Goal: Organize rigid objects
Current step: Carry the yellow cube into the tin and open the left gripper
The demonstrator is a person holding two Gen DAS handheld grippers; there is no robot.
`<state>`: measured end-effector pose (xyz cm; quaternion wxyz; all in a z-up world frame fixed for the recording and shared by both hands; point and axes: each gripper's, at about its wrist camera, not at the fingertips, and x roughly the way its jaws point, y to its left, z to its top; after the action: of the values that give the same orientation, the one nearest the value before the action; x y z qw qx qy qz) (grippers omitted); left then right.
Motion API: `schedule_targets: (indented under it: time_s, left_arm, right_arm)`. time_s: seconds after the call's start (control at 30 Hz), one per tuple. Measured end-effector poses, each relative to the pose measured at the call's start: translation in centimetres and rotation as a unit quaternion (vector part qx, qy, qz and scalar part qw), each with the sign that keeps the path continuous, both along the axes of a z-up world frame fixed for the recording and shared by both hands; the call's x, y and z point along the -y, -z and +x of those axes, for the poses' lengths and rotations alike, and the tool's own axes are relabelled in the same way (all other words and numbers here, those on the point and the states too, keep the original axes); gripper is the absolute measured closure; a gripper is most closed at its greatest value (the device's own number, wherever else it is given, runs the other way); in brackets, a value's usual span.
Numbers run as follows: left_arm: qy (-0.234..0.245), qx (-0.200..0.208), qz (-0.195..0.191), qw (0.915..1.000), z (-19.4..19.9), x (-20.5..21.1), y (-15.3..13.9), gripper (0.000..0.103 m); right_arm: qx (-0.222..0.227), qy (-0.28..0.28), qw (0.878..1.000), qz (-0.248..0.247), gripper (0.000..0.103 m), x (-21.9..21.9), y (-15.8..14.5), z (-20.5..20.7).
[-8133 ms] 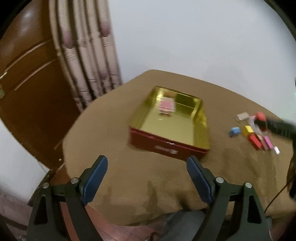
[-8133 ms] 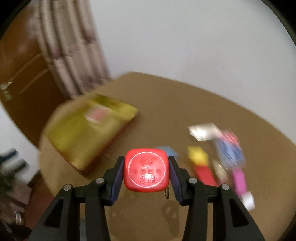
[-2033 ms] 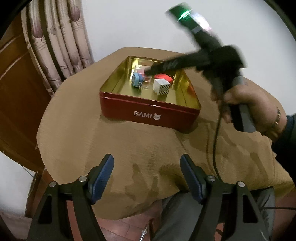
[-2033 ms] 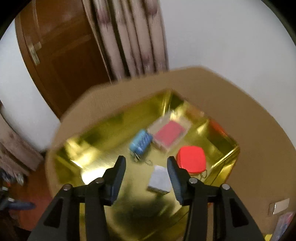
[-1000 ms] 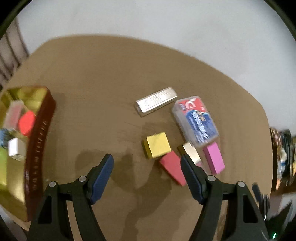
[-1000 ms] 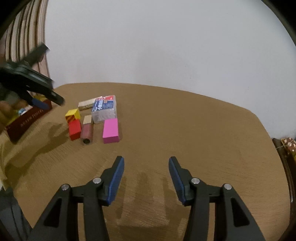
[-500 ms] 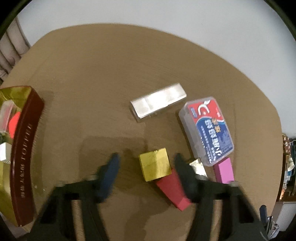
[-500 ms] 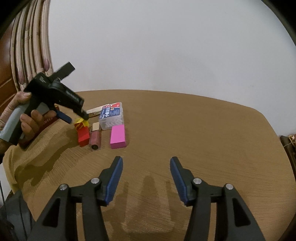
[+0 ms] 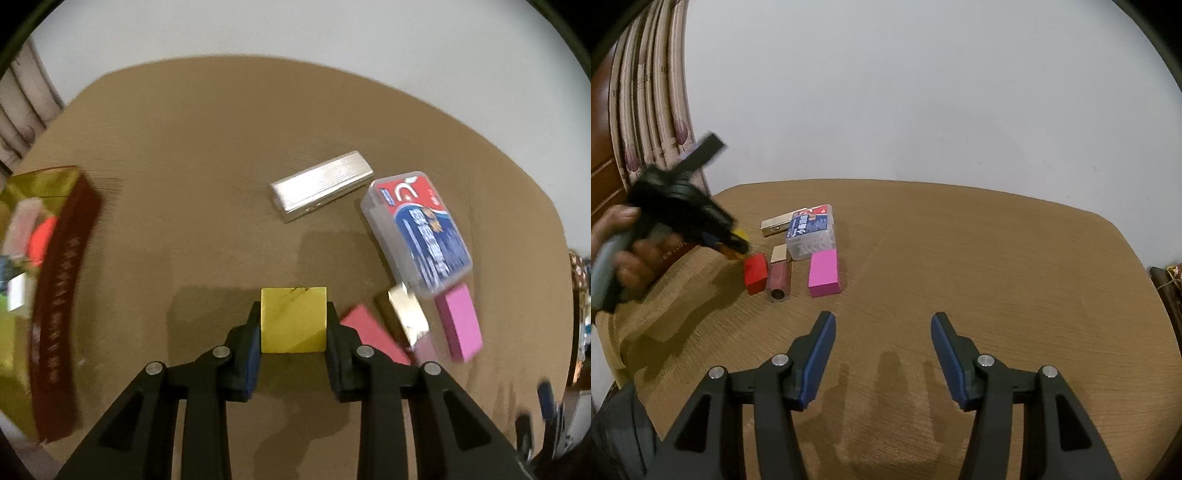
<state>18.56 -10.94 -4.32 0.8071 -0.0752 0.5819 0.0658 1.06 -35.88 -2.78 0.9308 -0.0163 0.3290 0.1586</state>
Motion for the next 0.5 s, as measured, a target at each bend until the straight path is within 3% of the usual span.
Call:
schedule_targets:
  time_s: [0.13,0.3,0.37,0.5]
  left_arm:
    - [-0.009,0.024,0.026,0.9993,-4.0,-3.8,-4.1,0.077]
    - [-0.055,0.023,0.095,0.9937,-6.8,-14.2,-8.1,0.077]
    - [-0.075,0.006,0.130,0.9886,-7.3,-18.9,-8.3,0.077]
    - [-0.096,-0.021,0.138,0.9855,-7.8,-24.6,-6.6,0.077]
  right_arm:
    - [-0.007,-0.001,1.000,-0.012,0.048,-0.4,0.2,0.3]
    - [-0.013,0.001,1.000,-0.027,0.048,-0.9,0.5,0.5]
    - [-0.014,0.003,0.999,-0.031,0.048,-1.0,0.6,0.6]
    - [-0.021,0.006,0.999,-0.047,0.048,-1.4,0.7,0.8]
